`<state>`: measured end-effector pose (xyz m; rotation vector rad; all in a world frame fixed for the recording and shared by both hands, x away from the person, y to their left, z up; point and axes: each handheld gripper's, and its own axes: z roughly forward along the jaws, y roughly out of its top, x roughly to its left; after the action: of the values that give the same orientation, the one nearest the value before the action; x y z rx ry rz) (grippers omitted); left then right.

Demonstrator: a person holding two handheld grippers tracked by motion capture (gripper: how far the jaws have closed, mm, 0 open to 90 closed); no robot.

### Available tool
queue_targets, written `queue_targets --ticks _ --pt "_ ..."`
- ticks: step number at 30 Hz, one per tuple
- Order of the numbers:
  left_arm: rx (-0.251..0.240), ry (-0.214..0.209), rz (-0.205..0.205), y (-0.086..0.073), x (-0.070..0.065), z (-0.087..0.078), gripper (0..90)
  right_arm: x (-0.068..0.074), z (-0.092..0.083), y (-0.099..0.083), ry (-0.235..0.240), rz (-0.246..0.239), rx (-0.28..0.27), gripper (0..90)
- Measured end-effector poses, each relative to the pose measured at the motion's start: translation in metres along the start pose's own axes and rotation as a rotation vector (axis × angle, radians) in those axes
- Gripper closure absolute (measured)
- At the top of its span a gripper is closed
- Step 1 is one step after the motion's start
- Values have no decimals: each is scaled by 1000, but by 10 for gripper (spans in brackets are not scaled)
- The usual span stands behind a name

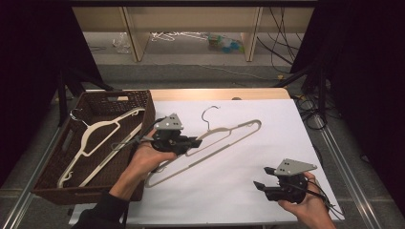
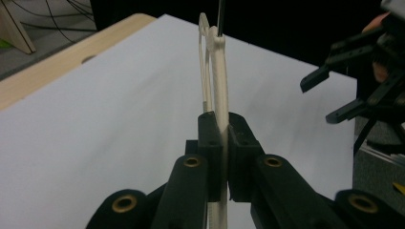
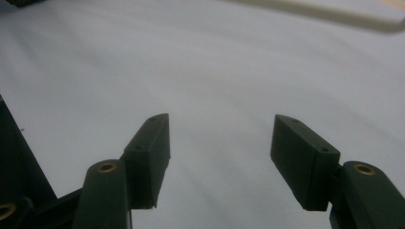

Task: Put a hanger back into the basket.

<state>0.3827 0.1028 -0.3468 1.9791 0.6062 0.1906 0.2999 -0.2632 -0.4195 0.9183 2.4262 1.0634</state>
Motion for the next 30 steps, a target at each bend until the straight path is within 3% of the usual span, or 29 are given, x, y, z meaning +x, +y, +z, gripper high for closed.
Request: queue_targets --ticks 6,11,15,19,21,27,30 --pt "-126 30 -23 16 4 -49 859 0 1 -2 6 3 3 396" --pt "-194 54 -32 20 9 -85 859 1 0 -3 7 13 13 394" --pt "-164 125 -10 20 18 -113 859 2 0 -3 12 16 14 393" --pt "-155 209 -18 14 35 -143 859 1 1 -4 2 5 5 385" --pt "-154 230 -17 11 40 -150 859 1 0 -4 6 20 12 379" --pt "-157 336 -56 -9 67 -182 859 1 2 -4 -15 23 0 296" --pt "-150 376 -70 -19 78 -193 859 0 2 -5 -14 25 -1 295"
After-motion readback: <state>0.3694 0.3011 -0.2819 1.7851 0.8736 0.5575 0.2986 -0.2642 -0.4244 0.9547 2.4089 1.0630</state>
